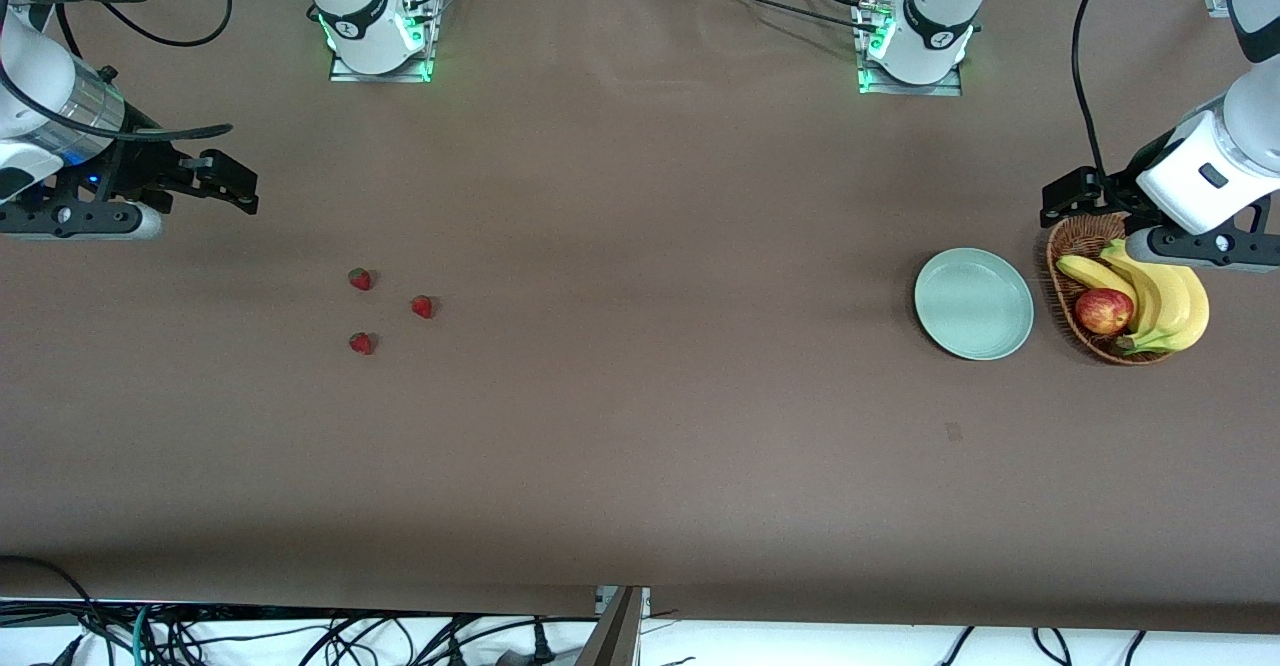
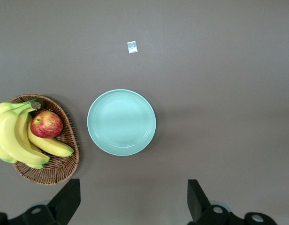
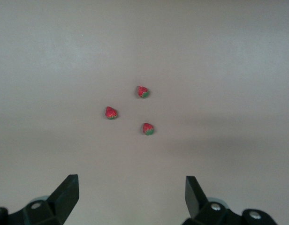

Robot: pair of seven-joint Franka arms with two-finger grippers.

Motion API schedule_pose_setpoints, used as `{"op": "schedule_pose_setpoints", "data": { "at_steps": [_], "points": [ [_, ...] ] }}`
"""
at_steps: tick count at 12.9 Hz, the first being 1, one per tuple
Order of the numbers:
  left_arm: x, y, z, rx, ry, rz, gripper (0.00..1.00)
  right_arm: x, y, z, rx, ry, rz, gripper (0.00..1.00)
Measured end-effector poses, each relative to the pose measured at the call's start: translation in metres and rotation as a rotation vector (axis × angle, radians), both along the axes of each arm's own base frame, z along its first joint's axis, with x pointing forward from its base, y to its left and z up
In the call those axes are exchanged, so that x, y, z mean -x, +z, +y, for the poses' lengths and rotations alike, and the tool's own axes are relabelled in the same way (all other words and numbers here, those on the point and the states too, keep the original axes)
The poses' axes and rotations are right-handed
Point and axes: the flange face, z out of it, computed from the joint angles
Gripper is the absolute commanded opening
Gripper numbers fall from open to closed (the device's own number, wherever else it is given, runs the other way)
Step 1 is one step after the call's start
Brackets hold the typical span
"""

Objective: Collect all strawberries into plate

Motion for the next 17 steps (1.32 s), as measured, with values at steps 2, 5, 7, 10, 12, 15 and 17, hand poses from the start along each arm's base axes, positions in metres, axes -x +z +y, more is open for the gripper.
{"op": "schedule_pose_setpoints", "data": {
  "at_steps": [2,5,7,10,12,15,17],
  "points": [
    [0.0,0.0,0.0,0.0,0.0,0.0,1.0,0.0,0.0,-0.003,0.0,-0.005,0.0,1.0],
    [0.0,0.0,0.0,0.0,0.0,0.0,1.0,-0.002,0.001,-0.004,-0.001,-0.007,-0.013,1.0],
    [0.0,0.0,0.0,0.0,0.0,0.0,1.0,-0.005,0.003,-0.003,-0.004,-0.006,-0.037,1.0],
    [0.0,0.0,0.0,0.0,0.0,0.0,1.0,-0.005,0.004,-0.004,-0.005,-0.007,-0.041,1.0],
    [0.0,0.0,0.0,0.0,0.0,0.0,1.0,-0.006,0.001,-0.001,-0.004,-0.001,-0.036,1.0],
    [0.0,0.0,0.0,0.0,0.0,0.0,1.0,-0.01,-0.019,0.003,0.0,0.052,0.014,1.0],
    [0.0,0.0,0.0,0.0,0.0,0.0,1.0,-0.015,-0.046,0.006,-0.016,0.126,0.064,1.0]
  ]
}}
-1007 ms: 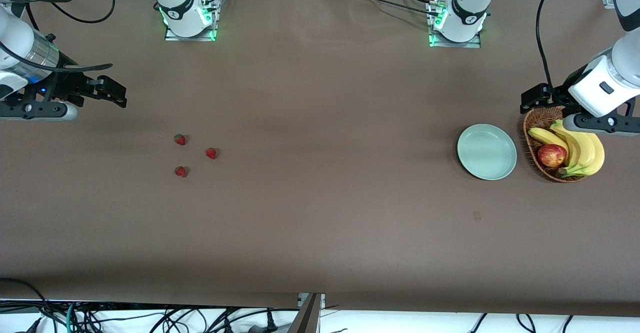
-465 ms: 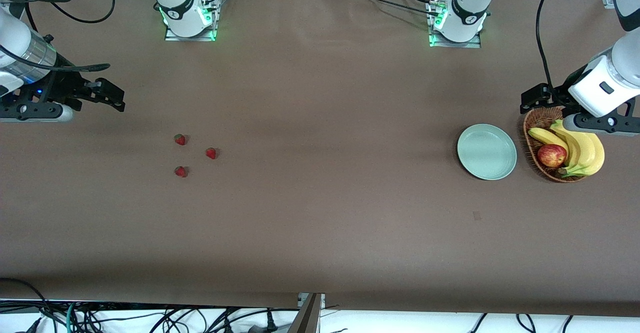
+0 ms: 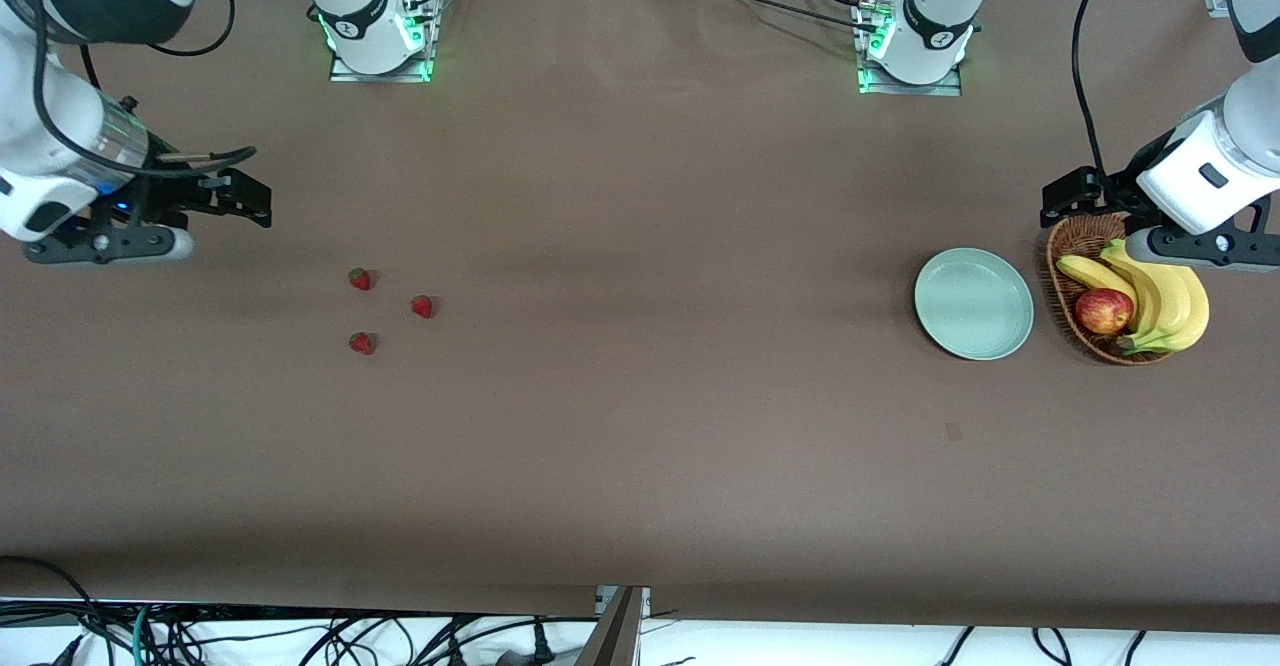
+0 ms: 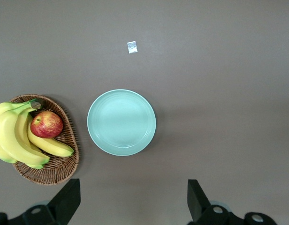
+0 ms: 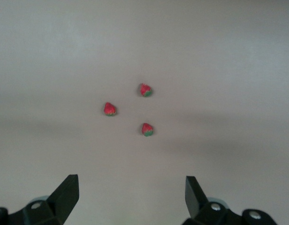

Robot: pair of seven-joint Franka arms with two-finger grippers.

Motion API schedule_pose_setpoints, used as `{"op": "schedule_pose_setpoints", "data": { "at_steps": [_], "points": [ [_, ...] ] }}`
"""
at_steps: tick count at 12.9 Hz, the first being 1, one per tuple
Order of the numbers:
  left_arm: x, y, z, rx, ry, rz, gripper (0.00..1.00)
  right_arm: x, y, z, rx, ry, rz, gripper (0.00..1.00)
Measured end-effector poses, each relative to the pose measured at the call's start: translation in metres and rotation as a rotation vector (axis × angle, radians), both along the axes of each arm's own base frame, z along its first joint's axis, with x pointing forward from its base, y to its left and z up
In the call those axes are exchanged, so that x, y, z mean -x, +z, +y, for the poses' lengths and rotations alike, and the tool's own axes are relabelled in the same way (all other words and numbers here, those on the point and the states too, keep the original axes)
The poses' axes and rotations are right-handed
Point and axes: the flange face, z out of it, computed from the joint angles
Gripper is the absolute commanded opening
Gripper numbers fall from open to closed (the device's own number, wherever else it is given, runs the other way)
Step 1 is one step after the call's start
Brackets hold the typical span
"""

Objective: Collect all strawberries into plate
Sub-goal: 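Reach the right gripper to a strawberry and grasp it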

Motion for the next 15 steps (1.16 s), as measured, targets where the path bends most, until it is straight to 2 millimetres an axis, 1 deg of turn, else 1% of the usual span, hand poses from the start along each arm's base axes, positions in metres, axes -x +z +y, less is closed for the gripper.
{"op": "schedule_pose_setpoints", "data": {
  "at_steps": [1,2,4,6,8,12,14,15],
  "points": [
    [0.0,0.0,0.0,0.0,0.0,0.0,1.0,-0.005,-0.018,0.005,-0.02,0.011,0.026,1.0],
    [0.0,0.0,0.0,0.0,0.0,0.0,1.0,-0.012,-0.04,0.01,-0.034,0.016,0.038,0.99],
    [0.0,0.0,0.0,0.0,0.0,-0.001,1.0,-0.025,-0.094,0.024,-0.043,0.026,0.025,0.99],
    [0.0,0.001,0.0,0.0,0.0,-0.001,1.0,-0.024,-0.149,0.038,-0.048,0.008,0.014,0.99],
    [0.0,0.001,0.0,0.0,0.0,-0.002,1.0,-0.018,-0.194,0.047,-0.093,-0.033,0.029,0.99],
    [0.0,0.001,0.0,0.0,0.0,-0.001,1.0,-0.015,-0.272,0.046,-0.114,-0.096,0.06,0.96],
    [-0.001,-0.001,0.0,0.0,0.0,0.001,1.0,-0.01,-0.302,0.047,-0.105,-0.1,0.051,0.95],
    [-0.001,-0.002,0.0,0.0,0.0,0.002,1.0,-0.007,-0.312,0.051,-0.102,-0.097,0.049,0.94]
  ]
}}
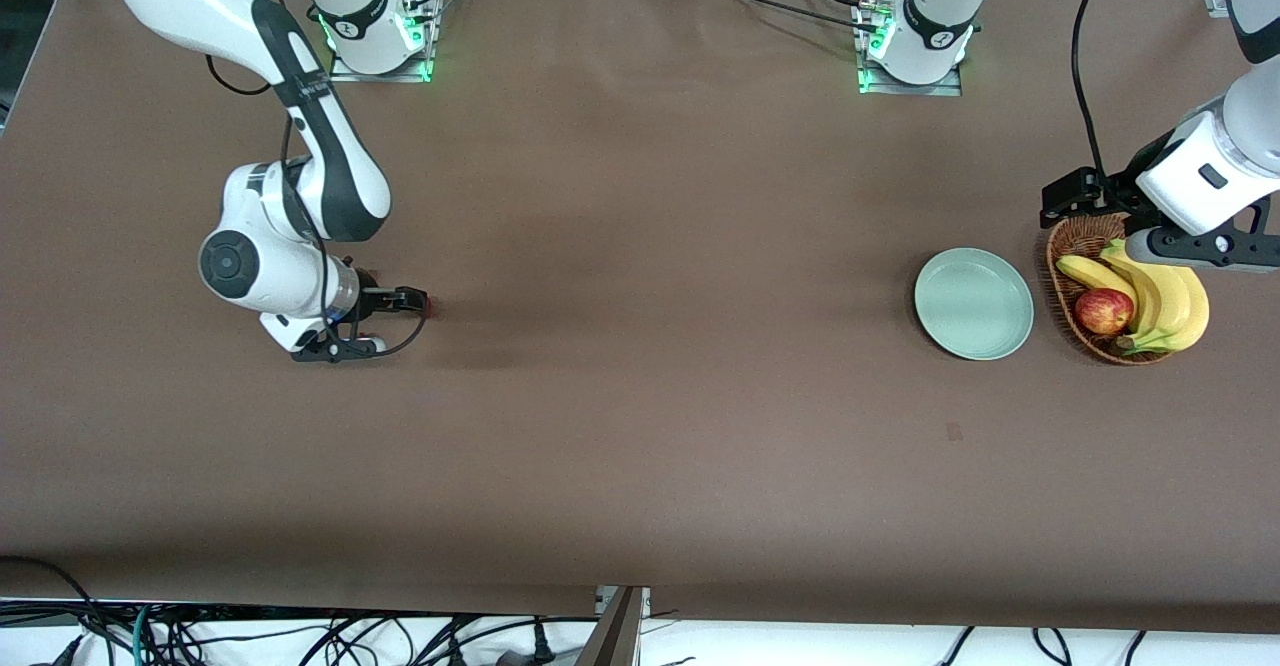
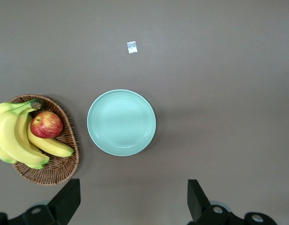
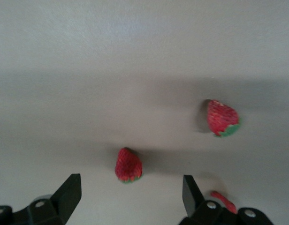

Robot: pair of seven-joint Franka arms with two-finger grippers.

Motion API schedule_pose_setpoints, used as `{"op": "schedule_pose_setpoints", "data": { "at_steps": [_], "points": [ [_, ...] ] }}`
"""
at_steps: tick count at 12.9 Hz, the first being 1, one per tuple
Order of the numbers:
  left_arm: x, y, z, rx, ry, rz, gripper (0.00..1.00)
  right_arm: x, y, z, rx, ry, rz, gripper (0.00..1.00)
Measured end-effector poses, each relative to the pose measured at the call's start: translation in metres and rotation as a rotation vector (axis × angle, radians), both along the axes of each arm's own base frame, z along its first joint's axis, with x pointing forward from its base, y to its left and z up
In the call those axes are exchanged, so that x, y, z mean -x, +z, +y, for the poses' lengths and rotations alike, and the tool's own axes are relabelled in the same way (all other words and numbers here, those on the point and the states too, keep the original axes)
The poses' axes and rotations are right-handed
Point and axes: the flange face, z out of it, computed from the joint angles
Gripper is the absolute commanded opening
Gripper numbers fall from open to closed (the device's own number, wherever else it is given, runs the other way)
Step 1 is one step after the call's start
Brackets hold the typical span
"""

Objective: Collect all strawberries into plate
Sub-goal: 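Reach the right gripper to a strawberry and grasp it, then carry the strawberry to mid-table and release it with the right gripper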

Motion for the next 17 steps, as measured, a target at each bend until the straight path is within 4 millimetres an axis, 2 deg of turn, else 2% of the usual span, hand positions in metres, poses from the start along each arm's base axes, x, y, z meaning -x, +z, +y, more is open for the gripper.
{"op": "schedule_pose_setpoints", "data": {
  "at_steps": [1,3,7,8,10,11,14,15,17],
  "points": [
    [-0.001,-0.001,0.0,0.0,0.0,0.003,1.0,0.001,-0.008,0.004,0.002,0.001,-0.003,0.93],
    [-0.002,-0.005,0.0,-0.001,0.0,0.009,1.0,0.004,-0.02,0.011,0.0,0.001,-0.012,0.84],
    [-0.003,-0.007,0.0,-0.001,0.0,0.012,1.0,0.018,-0.039,0.021,0.003,0.009,-0.014,0.57],
    [-0.003,-0.007,0.0,-0.001,0.0,0.013,1.0,0.021,-0.041,0.021,0.005,0.009,-0.009,0.47],
    [-0.003,-0.007,0.0,-0.001,0.0,0.013,1.0,0.023,-0.043,0.02,0.006,0.008,-0.005,0.19],
    [-0.003,-0.007,0.0,-0.001,0.0,0.013,1.0,0.023,-0.043,0.02,0.006,0.008,-0.004,0.11],
    [-0.003,-0.007,0.0,-0.001,0.0,0.013,1.0,0.021,-0.04,0.022,0.005,-0.006,-0.009,0.09],
    [-0.003,-0.007,0.0,-0.001,0.0,0.013,1.0,0.019,-0.033,0.03,-0.001,-0.029,-0.014,0.09],
    [-0.003,-0.008,0.0,-0.001,0.004,0.013,1.0,0.01,-0.006,0.073,-0.027,-0.096,-0.019,0.09]
  ]
}}
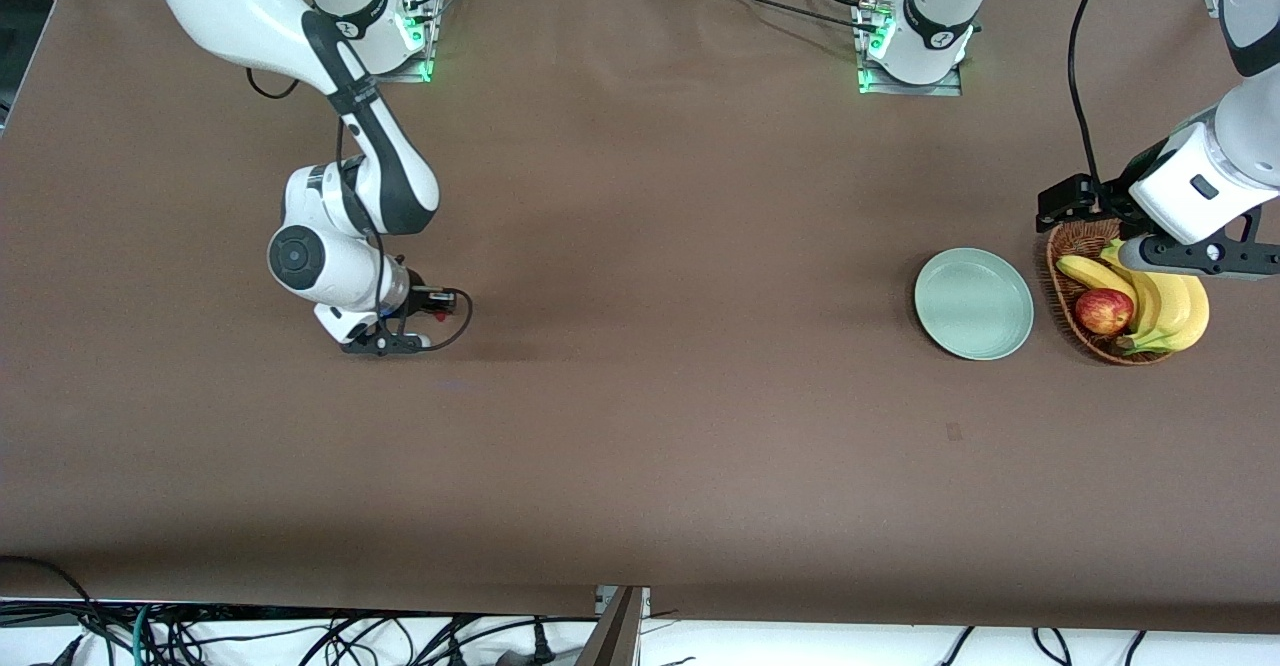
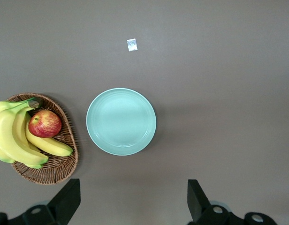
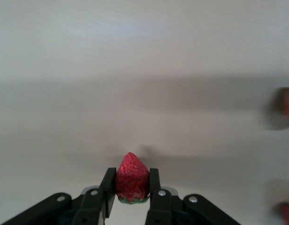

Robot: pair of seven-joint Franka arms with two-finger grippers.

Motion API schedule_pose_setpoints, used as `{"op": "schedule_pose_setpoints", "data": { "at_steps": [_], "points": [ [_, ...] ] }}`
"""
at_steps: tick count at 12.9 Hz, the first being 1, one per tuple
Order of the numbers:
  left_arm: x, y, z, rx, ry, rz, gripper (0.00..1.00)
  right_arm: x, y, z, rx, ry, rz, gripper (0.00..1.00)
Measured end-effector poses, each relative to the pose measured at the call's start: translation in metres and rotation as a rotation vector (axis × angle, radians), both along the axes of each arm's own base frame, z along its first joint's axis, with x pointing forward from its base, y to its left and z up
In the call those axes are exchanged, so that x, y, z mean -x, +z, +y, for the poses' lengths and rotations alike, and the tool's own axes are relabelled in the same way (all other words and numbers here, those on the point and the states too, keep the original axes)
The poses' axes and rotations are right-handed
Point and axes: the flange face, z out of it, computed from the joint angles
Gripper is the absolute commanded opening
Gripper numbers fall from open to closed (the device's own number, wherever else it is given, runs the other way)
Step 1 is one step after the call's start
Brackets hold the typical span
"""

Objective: Collect all strawberries into plate
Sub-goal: 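Carry the strawberry to mid-table and release it with the right gripper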

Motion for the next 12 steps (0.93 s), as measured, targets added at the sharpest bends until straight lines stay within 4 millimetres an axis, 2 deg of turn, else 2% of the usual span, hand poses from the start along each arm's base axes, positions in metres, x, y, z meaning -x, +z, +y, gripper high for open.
{"op": "schedule_pose_setpoints", "data": {
  "at_steps": [3,5,7,9,10,12],
  "points": [
    [0.0,-0.001,0.001,0.001,0.005,0.002,1.0,-0.014,0.058,0.096,-0.045,-0.125,-0.044,0.1],
    [-0.001,-0.002,0.001,0.005,0.008,0.003,1.0,-0.011,0.072,0.165,-0.069,-0.223,-0.053,0.12],
    [-0.001,-0.002,0.001,0.005,0.008,0.004,1.0,0.004,0.063,0.242,-0.088,-0.325,-0.038,0.18],
    [-0.001,-0.002,0.002,0.005,0.01,0.005,1.0,0.028,0.045,0.313,-0.142,-0.413,-0.056,0.26],
    [-0.001,-0.003,0.002,0.004,0.013,0.007,1.0,0.042,0.033,0.342,-0.184,-0.455,-0.076,0.33],
    [-0.002,-0.006,0.005,0.004,0.021,0.013,1.0,0.075,0.007,0.385,-0.255,-0.516,-0.104,0.54]
  ]
}}
